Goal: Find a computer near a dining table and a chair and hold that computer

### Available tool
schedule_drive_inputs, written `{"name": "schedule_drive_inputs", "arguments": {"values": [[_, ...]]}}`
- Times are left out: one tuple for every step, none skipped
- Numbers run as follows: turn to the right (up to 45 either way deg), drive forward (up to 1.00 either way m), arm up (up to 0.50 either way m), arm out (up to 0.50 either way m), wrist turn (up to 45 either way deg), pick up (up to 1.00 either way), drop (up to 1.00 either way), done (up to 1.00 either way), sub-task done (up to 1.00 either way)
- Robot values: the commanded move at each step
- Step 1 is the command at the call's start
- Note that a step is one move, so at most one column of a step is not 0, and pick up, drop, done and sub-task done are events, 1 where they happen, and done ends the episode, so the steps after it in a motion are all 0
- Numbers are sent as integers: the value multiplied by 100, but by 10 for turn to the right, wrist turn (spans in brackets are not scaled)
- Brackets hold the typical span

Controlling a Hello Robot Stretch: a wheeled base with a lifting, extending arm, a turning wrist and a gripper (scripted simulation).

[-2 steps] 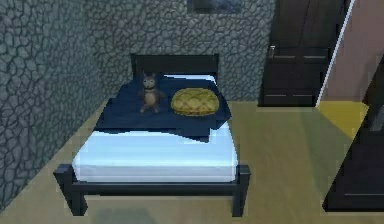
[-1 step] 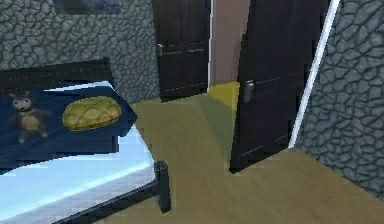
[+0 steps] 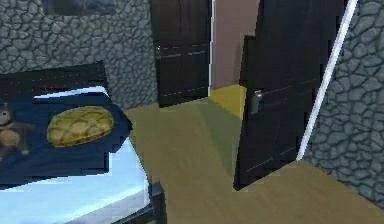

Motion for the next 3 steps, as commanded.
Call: {"name": "schedule_drive_inputs", "arguments": {"values": [[90, 0, 0, 0, 0, 0, 0, 0, 0], [0, 100, 0, 0, 0, 0, 0, 0, 0], [90, 0, 0, 0, 0, 0, 0, 0, 0]]}}
